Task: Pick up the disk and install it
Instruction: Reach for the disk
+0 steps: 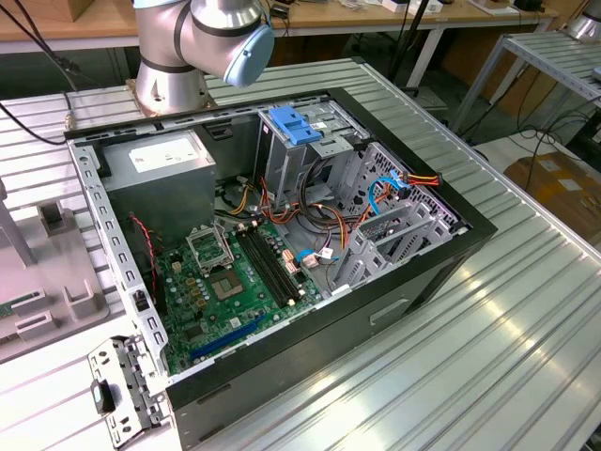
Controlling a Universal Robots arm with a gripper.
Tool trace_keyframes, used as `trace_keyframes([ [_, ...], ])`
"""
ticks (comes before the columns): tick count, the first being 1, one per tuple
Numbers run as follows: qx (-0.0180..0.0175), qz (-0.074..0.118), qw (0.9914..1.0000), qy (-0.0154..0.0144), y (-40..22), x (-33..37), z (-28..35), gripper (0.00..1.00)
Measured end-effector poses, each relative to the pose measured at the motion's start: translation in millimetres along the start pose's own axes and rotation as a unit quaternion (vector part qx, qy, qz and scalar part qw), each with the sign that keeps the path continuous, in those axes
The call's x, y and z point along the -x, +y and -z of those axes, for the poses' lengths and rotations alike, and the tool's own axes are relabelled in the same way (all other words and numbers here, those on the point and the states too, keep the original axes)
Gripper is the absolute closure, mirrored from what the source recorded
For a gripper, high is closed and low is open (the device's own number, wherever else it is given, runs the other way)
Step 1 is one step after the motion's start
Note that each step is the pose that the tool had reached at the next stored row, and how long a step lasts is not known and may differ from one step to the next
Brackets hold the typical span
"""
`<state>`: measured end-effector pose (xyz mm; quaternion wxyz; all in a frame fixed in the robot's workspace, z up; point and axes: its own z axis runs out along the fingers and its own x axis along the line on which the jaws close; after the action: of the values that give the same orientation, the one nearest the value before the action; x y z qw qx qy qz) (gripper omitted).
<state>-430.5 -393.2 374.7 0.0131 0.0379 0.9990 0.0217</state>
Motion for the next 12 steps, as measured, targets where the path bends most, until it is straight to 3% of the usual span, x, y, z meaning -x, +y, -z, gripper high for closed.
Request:
trace_keyframes([
  [12, -0.0002, 0.000, 1.00000, 0.0000, 2.1, 1.1, -3.8, 0.89],
])
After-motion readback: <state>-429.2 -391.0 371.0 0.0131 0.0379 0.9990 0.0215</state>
